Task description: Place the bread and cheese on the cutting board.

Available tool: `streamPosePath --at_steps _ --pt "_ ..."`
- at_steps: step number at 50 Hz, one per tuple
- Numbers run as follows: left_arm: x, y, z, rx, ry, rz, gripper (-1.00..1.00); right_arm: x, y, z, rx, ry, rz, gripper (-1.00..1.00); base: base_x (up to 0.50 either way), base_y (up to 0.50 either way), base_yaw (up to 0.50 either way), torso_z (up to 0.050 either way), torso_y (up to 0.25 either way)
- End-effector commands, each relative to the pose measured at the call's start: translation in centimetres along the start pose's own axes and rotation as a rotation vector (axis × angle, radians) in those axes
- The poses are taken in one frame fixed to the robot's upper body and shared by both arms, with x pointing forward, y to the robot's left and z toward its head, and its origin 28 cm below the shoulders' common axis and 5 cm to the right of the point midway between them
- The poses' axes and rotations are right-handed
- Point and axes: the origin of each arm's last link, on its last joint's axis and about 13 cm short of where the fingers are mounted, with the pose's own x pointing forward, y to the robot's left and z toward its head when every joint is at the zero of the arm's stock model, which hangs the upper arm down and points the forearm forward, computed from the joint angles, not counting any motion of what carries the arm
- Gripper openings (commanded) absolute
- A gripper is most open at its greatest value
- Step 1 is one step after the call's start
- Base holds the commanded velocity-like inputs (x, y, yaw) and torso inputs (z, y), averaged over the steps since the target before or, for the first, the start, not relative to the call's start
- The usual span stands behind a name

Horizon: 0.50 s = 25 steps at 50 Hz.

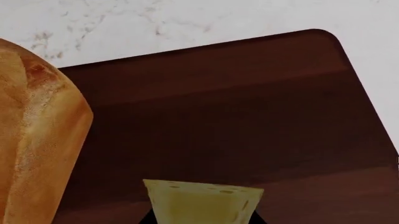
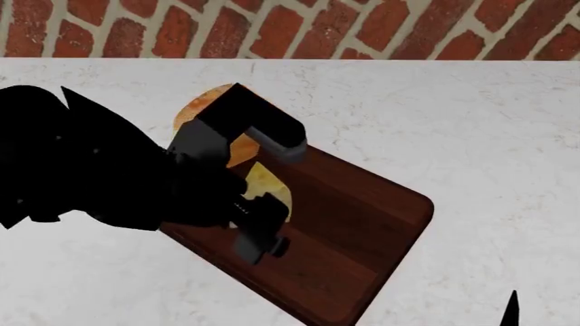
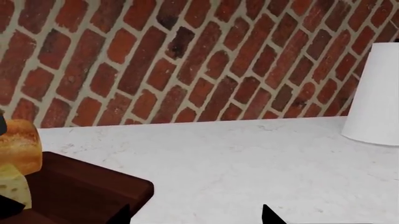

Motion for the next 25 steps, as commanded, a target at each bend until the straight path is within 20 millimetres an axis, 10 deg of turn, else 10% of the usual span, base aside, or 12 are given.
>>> streamPosePath --at_steps 1,17,18,25 --pt "2.3 -0.3 1.8 -0.011 -0.038 0.035 -1.0 0.4 -0.2 -0.1 -0.007 -0.038 0.013 1.0 0.0 0.0 0.0 0.0 0.0" --pt "2.8 -1.0 1.2 0.0 -0.009 0.053 -1.0 0.4 -0.2 -0.3 -0.006 -0.031 0.031 1.0 0.0 0.0 0.0 0.0 0.0" --pt "2.7 -1.0 1.3 -0.001 -0.012 0.049 1.0 0.4 -0.2 -0.3 -0.007 -0.032 0.028 1.0 0.0 0.0 0.0 0.0 0.0" --pt "2.6 -1.9 1.4 0.016 -0.009 0.036 1.0 0.3 -0.1 -0.1 -0.006 -0.033 0.033 1.0 0.0 0.0 0.0 -0.001 0.0"
